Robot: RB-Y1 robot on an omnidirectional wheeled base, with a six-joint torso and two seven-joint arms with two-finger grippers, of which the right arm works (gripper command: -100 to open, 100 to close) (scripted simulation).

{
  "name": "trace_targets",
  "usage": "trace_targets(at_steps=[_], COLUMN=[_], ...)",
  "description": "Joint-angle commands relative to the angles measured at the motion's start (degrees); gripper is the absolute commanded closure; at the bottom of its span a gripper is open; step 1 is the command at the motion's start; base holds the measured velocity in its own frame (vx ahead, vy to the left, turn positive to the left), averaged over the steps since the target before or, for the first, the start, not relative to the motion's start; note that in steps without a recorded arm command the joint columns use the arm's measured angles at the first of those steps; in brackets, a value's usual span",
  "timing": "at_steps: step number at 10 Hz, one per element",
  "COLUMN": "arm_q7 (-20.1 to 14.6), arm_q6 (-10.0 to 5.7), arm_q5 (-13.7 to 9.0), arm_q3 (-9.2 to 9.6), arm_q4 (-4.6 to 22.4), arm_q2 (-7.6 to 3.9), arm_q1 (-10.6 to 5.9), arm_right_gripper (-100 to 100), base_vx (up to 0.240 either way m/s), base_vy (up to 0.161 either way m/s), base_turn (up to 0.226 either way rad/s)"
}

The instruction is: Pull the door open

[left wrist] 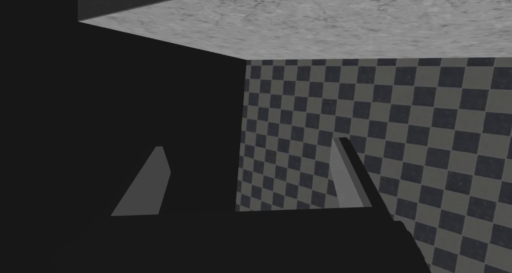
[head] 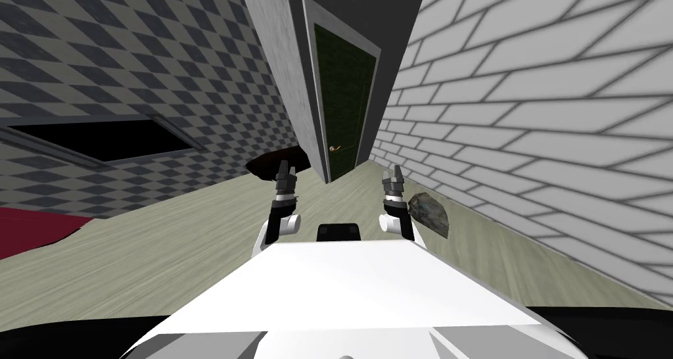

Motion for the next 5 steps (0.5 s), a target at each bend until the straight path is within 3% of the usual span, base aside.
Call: trace_targets(at_steps=[1,5], arm_q7=[-0.6,-1.7], arm_q6=[-0.17,-1.07], arm_q5=[-0.3,-0.8], arm_q3=[0.71,1.74], arm_q4=[2.5,7.9], arm_q2=[-1.14,-3.20], arm_q1=[-0.99,-3.24], arm_right_gripper=[-100,-100], base_vx=[0.172,0.148], base_vy=[-0.020,-0.005], base_turn=[0.153,0.110])
